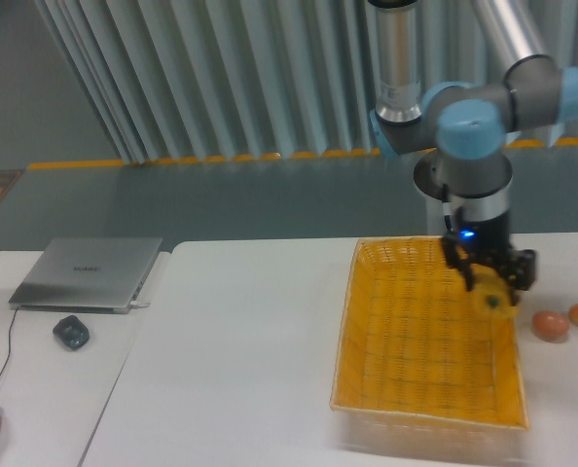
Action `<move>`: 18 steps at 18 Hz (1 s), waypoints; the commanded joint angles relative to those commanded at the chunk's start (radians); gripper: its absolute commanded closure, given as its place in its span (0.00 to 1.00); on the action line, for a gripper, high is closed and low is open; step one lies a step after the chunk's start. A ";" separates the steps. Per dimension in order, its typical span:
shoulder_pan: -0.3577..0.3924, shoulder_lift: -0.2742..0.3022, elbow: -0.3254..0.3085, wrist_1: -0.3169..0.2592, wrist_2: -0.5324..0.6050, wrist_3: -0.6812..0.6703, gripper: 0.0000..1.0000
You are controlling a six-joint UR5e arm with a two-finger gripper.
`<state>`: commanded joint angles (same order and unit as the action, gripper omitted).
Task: Place the yellow pepper on the table
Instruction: 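Lift the yellow pepper out of the basket toward the egg, then lower the yellow pepper onto the table beside the egg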
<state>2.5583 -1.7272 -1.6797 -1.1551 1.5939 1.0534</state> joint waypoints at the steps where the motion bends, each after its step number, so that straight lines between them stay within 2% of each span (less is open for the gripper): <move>1: 0.034 -0.005 0.006 0.000 -0.005 0.041 0.58; 3: 0.078 -0.020 0.015 0.006 -0.012 0.100 0.58; 5: 0.088 -0.046 0.018 0.021 -0.011 0.111 0.58; 9: 0.088 -0.095 0.038 0.052 -0.011 0.109 0.58; 16: 0.085 -0.149 0.043 0.103 -0.009 0.100 0.57; 18: 0.082 -0.150 0.041 0.107 -0.009 0.097 0.53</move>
<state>2.6400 -1.8776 -1.6383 -1.0477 1.5846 1.1505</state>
